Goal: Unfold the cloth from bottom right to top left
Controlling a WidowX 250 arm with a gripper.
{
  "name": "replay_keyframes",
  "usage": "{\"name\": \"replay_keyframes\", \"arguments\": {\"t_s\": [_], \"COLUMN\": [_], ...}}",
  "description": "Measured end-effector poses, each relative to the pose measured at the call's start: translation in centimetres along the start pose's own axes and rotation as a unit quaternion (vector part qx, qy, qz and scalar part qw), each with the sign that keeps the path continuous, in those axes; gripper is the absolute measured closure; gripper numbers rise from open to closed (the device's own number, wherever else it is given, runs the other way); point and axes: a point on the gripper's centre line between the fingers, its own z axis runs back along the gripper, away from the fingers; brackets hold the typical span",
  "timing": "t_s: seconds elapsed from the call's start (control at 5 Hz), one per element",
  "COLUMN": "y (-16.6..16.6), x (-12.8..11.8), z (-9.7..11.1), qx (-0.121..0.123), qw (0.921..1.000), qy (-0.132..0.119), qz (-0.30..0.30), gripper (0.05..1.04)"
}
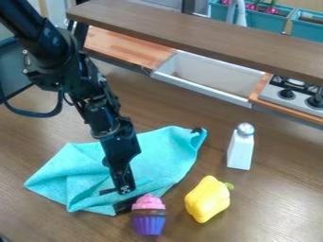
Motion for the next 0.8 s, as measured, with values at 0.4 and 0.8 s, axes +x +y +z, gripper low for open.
{"name": "replay_keyframes", "arguments": {"t_s": [0.4, 0.8], "y": [0.00, -0.20], "x": [0.01, -0.23], "z": [0.00, 0.49], "qx": [-0.002, -0.025], "qw": [1.0000, 0.9997], "qy": [-0.002, -0.006], "qz": [-0.004, 0.000], "gripper": [1.034, 1.034]}}
